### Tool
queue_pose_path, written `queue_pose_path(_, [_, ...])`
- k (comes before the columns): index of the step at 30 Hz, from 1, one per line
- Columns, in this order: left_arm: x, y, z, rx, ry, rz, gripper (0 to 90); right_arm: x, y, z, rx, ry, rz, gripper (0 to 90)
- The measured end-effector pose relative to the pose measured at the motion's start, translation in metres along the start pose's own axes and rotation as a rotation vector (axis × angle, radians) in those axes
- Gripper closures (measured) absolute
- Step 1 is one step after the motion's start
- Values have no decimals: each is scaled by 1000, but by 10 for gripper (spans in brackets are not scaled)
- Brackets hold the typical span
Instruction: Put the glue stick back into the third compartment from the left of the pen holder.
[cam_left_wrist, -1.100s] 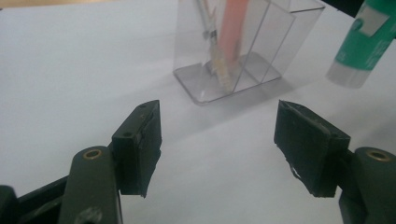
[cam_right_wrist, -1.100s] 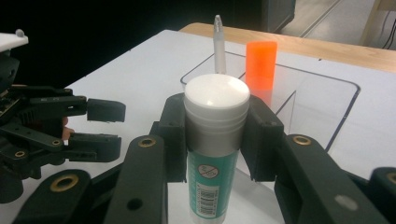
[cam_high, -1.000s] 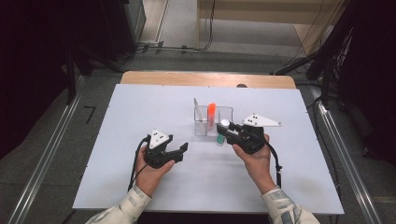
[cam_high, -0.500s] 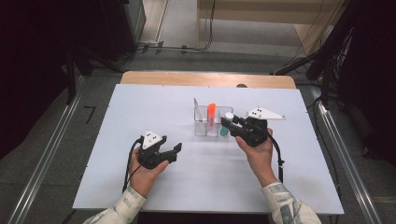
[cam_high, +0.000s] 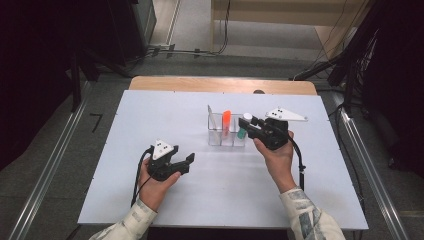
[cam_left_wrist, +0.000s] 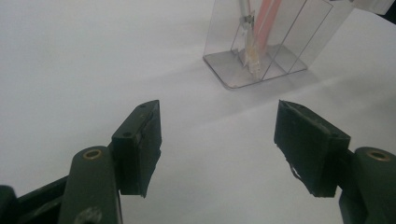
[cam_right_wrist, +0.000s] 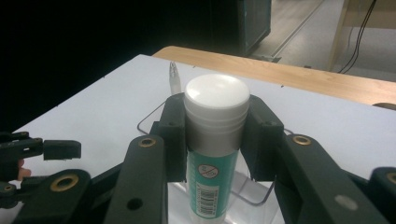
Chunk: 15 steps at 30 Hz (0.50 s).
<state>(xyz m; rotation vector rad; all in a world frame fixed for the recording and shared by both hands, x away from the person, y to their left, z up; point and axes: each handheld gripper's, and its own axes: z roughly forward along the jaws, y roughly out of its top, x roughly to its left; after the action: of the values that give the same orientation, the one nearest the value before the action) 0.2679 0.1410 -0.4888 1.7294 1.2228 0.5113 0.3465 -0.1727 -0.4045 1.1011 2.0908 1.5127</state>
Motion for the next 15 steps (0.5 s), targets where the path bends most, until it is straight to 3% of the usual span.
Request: queue_pose_path(15, [1, 0, 1, 5, 5, 2, 321, -12, 14, 11, -18, -45, 17, 625])
